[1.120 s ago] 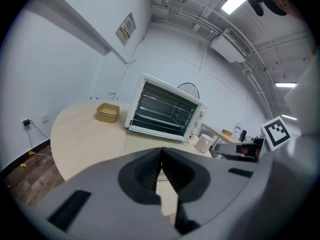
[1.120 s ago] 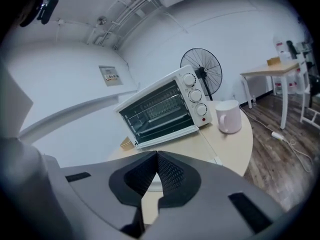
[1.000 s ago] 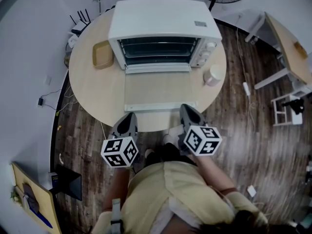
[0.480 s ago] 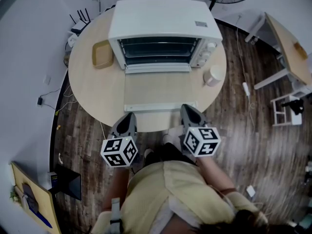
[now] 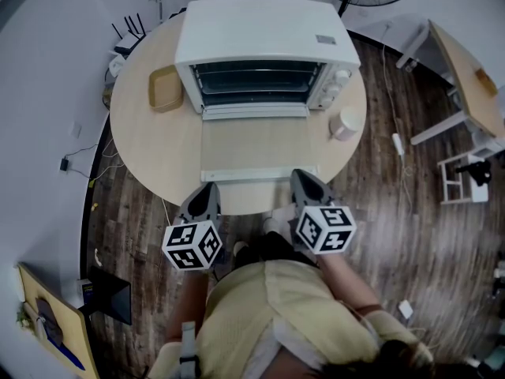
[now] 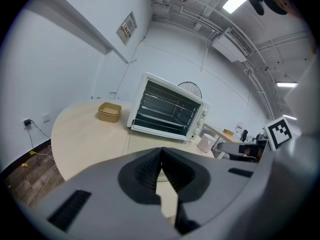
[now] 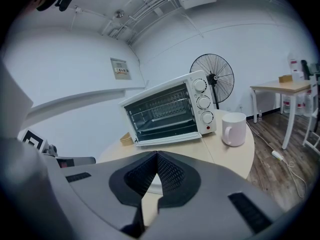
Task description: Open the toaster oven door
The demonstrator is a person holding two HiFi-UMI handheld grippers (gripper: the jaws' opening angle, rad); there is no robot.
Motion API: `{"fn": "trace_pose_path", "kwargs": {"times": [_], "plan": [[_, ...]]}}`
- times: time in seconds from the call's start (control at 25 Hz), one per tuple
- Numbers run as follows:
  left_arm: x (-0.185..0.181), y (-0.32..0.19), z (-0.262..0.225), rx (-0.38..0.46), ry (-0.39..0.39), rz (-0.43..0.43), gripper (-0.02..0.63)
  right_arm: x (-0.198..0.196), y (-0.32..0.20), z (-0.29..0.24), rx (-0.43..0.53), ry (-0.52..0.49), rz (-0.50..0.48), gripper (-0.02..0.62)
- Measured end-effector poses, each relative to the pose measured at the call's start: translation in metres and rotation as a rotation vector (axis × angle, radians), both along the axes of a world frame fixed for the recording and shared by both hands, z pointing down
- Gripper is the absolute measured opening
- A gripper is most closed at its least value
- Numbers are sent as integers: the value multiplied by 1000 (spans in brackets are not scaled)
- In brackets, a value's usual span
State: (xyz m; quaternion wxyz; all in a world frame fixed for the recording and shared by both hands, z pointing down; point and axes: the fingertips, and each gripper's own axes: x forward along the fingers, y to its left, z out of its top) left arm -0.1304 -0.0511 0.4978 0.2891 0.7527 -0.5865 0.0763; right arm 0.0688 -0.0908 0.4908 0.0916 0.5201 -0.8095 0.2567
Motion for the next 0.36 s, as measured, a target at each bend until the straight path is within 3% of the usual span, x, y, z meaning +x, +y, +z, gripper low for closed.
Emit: {"fn": "trace_pose_path", "kwargs": {"times": [0.36], "plan": [[1,3,4,-7,6,5,2,-2,-1,1,-3,-1,-9,2]]}}
